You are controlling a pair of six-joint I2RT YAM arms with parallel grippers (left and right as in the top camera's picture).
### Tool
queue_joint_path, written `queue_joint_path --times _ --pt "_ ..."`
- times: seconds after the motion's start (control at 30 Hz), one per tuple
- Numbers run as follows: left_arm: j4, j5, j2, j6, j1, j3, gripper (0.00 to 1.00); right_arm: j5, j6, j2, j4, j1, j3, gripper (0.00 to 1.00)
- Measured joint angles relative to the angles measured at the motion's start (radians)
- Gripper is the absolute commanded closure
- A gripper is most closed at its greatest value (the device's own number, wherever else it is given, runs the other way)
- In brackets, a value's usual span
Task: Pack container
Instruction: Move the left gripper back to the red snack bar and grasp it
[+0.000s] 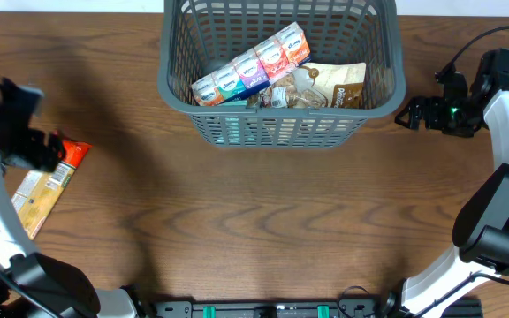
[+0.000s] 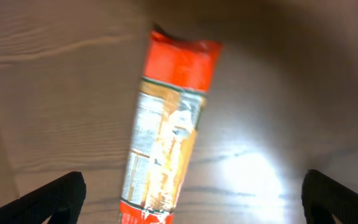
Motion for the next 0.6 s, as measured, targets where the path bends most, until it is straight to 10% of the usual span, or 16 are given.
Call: queue_joint_path --times 0.6 --pt "0.111 -0.042 0.234 0.184 0.171 -0.132 0.01 0.0 0.021 0.0 0.006 0.0 0.0 0.01"
